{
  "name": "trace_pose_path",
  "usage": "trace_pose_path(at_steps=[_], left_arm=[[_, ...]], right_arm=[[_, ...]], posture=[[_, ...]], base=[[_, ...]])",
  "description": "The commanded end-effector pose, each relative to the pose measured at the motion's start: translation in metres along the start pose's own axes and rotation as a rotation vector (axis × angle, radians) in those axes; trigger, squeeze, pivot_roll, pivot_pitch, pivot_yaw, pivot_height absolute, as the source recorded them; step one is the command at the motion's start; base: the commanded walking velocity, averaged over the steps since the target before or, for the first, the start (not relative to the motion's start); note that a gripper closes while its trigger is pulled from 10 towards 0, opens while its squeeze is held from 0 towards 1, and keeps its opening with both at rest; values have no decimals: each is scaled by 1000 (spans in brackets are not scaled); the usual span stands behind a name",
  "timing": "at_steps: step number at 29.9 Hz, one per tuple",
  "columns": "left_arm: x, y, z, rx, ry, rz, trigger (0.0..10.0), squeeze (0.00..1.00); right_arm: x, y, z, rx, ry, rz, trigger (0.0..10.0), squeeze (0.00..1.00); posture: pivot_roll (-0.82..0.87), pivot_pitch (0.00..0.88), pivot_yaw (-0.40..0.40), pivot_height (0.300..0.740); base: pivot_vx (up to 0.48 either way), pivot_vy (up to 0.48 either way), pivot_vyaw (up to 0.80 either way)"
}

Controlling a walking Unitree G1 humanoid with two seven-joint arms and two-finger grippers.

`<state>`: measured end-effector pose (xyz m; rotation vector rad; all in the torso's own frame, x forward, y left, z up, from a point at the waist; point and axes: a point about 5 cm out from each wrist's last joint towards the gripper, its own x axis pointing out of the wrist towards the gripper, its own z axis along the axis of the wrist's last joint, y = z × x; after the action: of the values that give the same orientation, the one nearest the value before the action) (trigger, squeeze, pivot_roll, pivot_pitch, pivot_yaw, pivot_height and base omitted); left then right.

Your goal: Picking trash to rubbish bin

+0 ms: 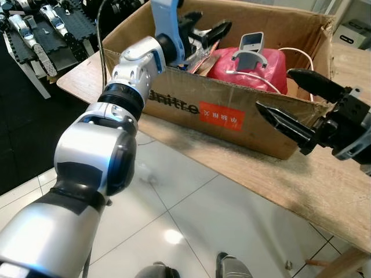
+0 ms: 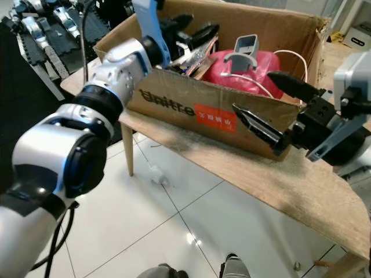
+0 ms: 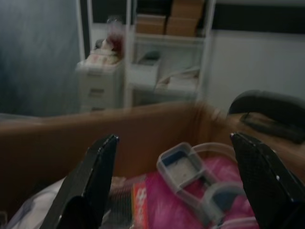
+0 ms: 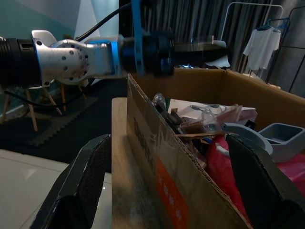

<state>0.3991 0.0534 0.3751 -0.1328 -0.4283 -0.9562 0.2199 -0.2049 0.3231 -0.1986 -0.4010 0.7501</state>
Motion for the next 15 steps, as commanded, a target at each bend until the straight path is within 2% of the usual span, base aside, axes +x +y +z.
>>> trace_pose_path(at_steps=[1,2,7,8,9,10,11,12,13,15], left_arm=[[-6,7,32,28,-145,-27,10000,0],[-18,16,46,12,-226,-20,10000,0],[-30,25,53,18,-267,11,10000,0],[-55,43,59,56,-294,111,10000,0],[-55,43,59,56,-294,111,10000,0],[-65,50,59,71,-300,151,10000,0],[-65,50,59,71,-300,151,10000,0],[-78,58,58,97,-295,208,10000,0],[-78,58,58,97,-295,208,10000,0],[-111,75,55,146,-277,340,10000,0]], right_arm=[[4,4,-1,3,-20,32,10000,0],[9,6,-4,19,-26,51,10000,0],[13,7,-7,34,-33,66,10000,0],[19,11,-12,61,-44,95,10000,0],[19,11,-12,61,-44,95,10000,0],[21,13,-14,72,-50,107,10000,0],[21,13,-14,72,-50,107,10000,0],[25,16,-16,88,-57,126,10000,0],[25,16,-16,88,-57,126,10000,0],[31,21,-23,120,-66,166,10000,0]], posture=[[-180,133,97,740],[-173,129,94,740],[-157,119,90,740],[-130,112,83,740],[-130,112,83,740],[-125,111,82,740],[-125,111,82,740],[-109,104,79,740],[-109,104,79,740],[-77,93,74,740]], base=[[0,0,0],[0,0,0],[0,0,0],[0,0,0],[0,0,0],[0,0,0],[0,0,0],[0,0,0],[0,0,0],[0,0,0]])
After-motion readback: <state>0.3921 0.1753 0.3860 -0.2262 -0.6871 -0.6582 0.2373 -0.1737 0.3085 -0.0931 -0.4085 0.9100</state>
